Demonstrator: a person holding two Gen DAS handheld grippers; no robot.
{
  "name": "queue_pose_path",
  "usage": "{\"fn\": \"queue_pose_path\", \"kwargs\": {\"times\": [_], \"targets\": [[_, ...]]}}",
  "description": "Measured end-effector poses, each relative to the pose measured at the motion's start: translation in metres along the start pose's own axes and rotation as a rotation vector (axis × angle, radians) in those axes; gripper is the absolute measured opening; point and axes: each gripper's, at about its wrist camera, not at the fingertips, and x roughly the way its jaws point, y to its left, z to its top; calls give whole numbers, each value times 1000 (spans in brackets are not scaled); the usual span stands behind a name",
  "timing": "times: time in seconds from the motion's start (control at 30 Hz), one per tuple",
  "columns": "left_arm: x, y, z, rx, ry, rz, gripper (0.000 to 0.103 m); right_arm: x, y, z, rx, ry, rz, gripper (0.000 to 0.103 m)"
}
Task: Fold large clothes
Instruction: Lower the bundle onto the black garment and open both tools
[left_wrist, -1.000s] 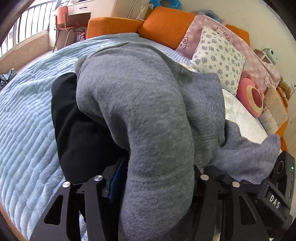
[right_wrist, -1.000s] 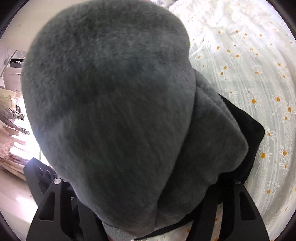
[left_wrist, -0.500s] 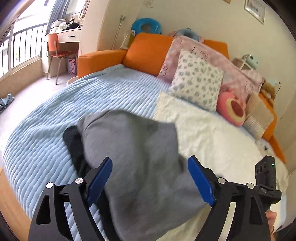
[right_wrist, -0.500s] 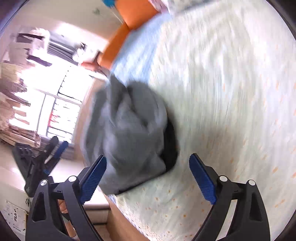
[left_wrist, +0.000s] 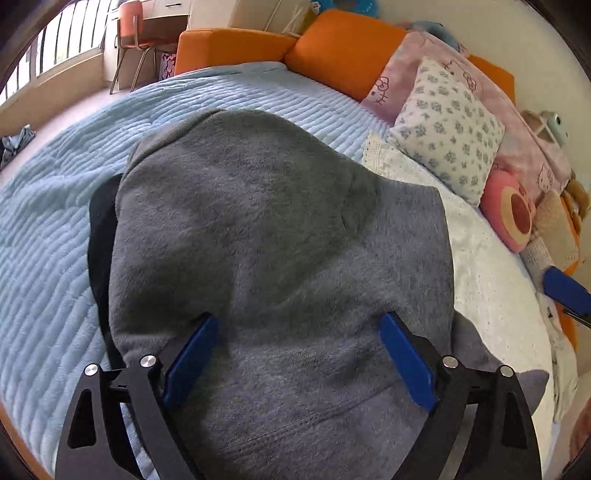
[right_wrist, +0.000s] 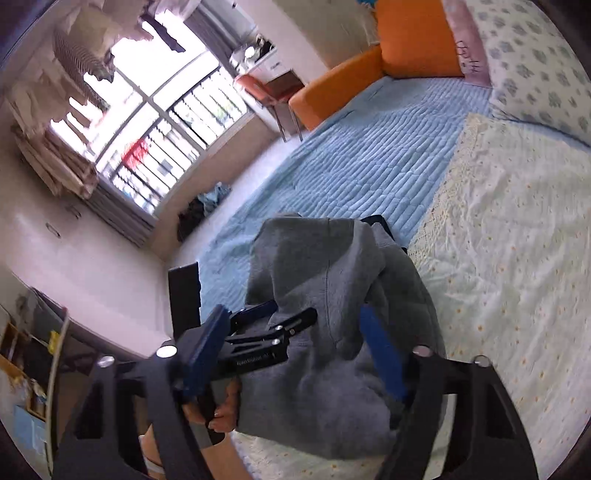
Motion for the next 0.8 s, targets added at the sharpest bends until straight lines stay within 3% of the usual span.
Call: {"fn": "queue_pose_path", "kwargs": {"times": [0.2,0.33,0.43,0.7,0.8], "targets": [[0,-4,-4,49,-38,23,92,67,-13,0,-35,115,-121,53],[4,-6,-7,71,-60,44,93,101,-29,-10,-79,160,-252,52],[11,-11,-9,103,-59,87,93,116,-48,-18,-37,139,-225,53],[5,-16,-13,124,-75,105,95,97,-46,-23,-28,71,-179,54],[-19,-28,-24,175,-105,135,95,70,-24,-30,-120,16,-234,58]]}}
